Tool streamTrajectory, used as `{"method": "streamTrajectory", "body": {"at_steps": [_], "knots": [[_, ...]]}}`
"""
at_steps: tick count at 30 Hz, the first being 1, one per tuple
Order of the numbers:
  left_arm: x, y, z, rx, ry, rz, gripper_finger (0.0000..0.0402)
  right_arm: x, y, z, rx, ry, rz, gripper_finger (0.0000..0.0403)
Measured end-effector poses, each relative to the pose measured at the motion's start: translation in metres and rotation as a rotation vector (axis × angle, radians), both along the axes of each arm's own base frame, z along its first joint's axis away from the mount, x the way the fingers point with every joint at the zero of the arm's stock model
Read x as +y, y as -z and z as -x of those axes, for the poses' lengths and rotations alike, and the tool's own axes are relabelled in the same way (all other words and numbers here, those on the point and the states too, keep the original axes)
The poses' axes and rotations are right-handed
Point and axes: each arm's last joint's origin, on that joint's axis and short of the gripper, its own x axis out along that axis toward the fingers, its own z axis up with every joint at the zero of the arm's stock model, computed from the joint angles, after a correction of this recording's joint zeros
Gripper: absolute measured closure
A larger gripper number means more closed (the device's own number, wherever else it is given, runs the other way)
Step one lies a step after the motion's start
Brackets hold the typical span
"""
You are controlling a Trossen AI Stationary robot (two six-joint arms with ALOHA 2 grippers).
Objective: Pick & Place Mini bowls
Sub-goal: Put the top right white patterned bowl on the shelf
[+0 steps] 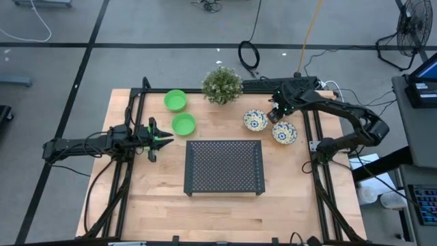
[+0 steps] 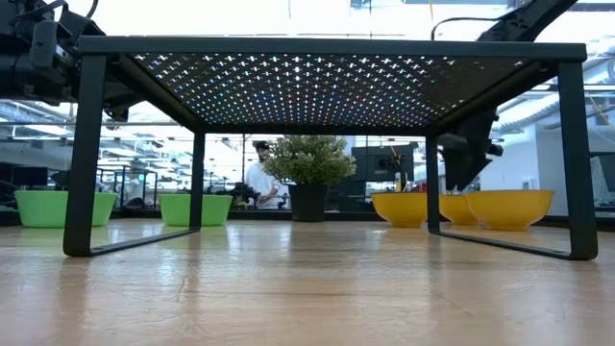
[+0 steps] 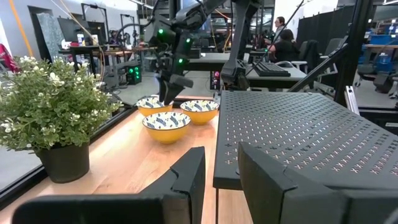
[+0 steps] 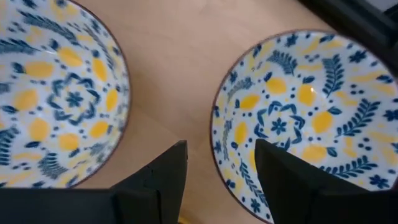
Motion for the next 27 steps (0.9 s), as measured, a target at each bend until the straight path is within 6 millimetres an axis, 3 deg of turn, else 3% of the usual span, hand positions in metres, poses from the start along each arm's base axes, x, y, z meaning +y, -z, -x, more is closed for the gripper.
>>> {"method": "streamTrajectory", "body": {"at_steps": [14,27], "knots": [[0.000,0.000,0.000,0.000,0.000,0.000,0.0302,-0.007,0.021,-0.007,0.053,-0.001,-0.049,0.0239],[0.000,0.000,0.000,0.000,0.000,0.000,0.0302,-0.010,0.021,-0.005,0.124,0.013,0.022,0.0273]]}}
